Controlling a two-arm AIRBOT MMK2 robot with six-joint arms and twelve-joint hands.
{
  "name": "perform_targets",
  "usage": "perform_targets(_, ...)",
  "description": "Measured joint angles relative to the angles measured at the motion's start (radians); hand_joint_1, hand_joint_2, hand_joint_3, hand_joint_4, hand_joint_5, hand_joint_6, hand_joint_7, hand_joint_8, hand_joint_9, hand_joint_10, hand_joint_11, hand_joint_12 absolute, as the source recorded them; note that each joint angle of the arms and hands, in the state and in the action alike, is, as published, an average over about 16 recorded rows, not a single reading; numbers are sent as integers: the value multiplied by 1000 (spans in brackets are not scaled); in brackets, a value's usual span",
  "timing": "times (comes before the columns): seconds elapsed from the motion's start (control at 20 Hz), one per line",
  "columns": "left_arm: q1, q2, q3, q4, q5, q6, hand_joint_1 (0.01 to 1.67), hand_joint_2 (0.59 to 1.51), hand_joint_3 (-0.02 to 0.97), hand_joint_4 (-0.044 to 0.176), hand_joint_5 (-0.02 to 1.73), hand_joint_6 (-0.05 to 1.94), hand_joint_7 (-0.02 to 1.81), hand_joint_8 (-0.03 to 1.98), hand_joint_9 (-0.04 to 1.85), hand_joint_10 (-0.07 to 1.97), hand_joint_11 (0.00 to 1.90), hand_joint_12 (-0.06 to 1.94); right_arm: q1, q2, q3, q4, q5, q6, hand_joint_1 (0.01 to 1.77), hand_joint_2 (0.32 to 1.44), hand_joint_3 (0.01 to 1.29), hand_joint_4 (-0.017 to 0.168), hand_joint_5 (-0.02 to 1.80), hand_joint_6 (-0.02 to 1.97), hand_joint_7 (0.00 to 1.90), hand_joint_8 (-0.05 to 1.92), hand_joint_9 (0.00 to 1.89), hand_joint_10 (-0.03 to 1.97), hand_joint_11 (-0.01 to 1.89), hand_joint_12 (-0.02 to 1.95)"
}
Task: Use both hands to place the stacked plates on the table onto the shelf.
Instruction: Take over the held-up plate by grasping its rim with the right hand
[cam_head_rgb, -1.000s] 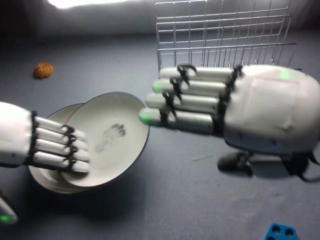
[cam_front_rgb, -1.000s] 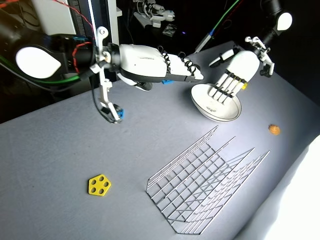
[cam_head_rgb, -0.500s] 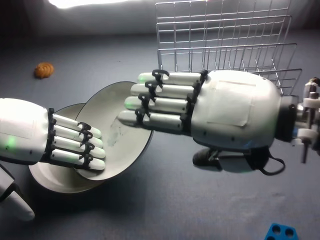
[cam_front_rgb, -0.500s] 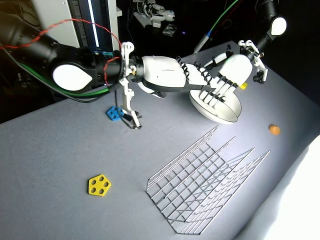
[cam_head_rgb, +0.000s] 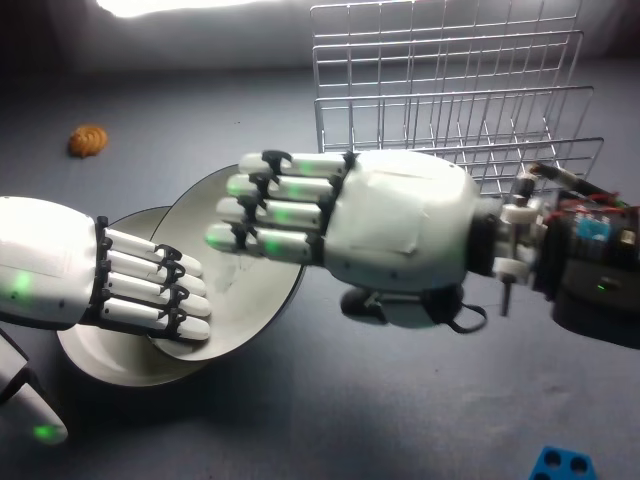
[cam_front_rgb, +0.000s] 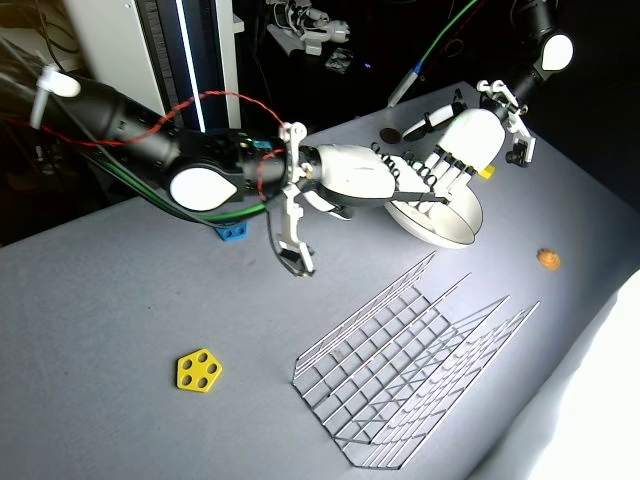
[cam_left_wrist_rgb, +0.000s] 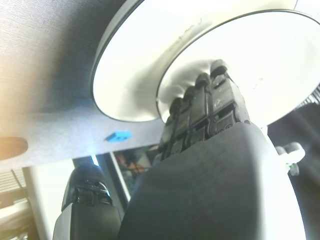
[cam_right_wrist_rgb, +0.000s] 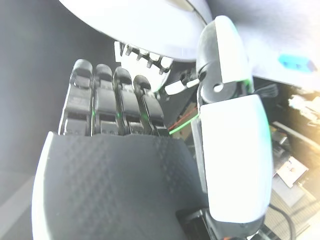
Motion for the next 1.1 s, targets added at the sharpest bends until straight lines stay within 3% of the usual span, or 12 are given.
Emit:
perform_targets(0.4, 0, -2, 3, 0, -2, -1, 17, 1088, 5, 0, -5, -10, -6, -13, 7, -4, 18, 10, 17, -129, 114, 0, -17, -35, 1064, 1129, 15, 0, 44, 22, 34, 11, 21, 6, 21, 0)
perform_targets(0.55, 0, -3, 4, -1, -2, -1, 17, 1088, 5, 0, -5, -9, -6, -14, 7, -4, 18, 10, 20, -165, 146, -1, -23, -50, 1069, 1139, 14, 0, 82, 22, 67, 11, 45, 7, 21, 90)
perform_targets(0.95, 0, -4, 6, -1, -3, -1, 17, 1091, 5, 0, -3, -9, -7, -14, 6, -4, 18, 10, 23, -222, 203, 2, -29, -72, 1091, 1159, 15, 0, 320, 45, 322, 22, 249, 109, 33, 749)
perform_targets(1.1, 0, -4, 7, -1, -4, -2, 16, 1092, 5, 0, -5, -10, -7, -14, 7, -3, 18, 10, 23, -232, 215, 8, -23, -78, 1099, 1160, 14, 0, 426, 157, 448, 89, 364, 234, 88, 1023)
